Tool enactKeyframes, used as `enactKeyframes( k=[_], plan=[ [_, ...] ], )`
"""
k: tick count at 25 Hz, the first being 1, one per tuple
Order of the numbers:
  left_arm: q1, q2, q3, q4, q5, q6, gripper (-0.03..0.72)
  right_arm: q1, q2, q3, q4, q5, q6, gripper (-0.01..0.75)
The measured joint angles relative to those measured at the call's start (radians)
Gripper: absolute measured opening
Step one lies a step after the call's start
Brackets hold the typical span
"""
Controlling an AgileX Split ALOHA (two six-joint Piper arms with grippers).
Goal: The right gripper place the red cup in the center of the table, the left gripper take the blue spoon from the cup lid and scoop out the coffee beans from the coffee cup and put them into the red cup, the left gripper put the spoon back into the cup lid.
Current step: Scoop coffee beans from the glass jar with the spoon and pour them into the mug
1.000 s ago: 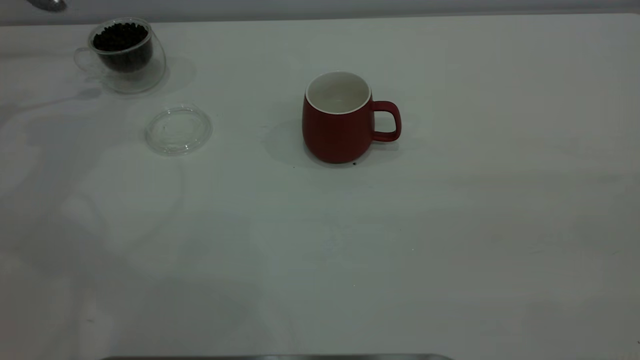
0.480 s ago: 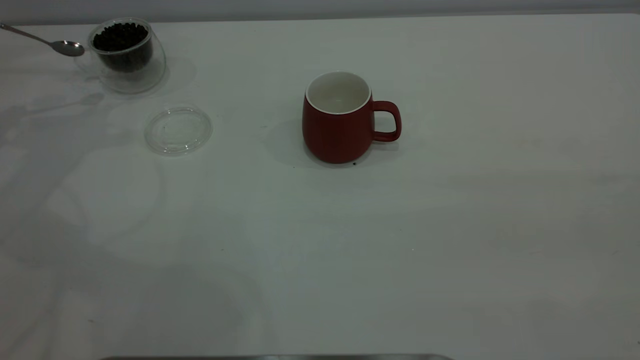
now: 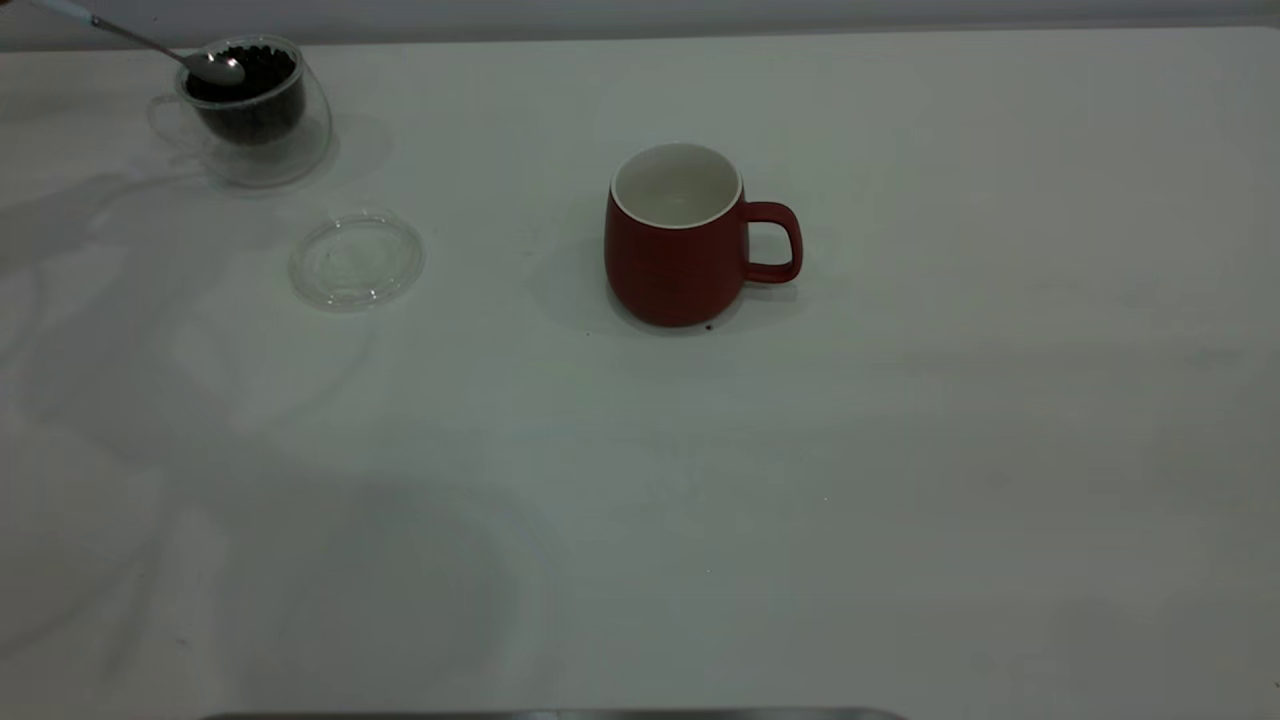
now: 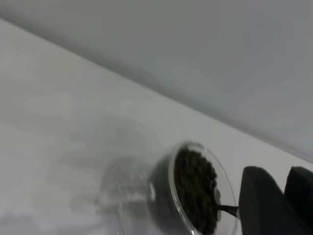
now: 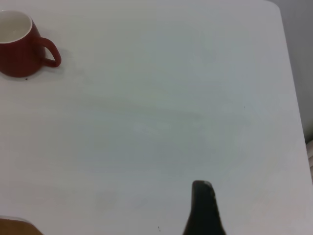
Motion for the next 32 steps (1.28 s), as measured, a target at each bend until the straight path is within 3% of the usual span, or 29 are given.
enactKeyframes(
  k=[12,24,32],
  plan=[
    [-0.063,0.095,-0.111,-0.001,-0.030,0.051,0.124,0.000,0.000,0.000,0.000,0.000,0.000,0.588],
    [-0.067,0.124,-0.153,-0.004,-0.040,0.071,0.124,0.000,0.000,0.000,0.000,0.000,0.001,0.588],
    [-0.067,0.154,-0.153,-0.004,-0.035,-0.039,0.124,0.000,0.000,0.000,0.000,0.000,0.000,0.588]
  ],
)
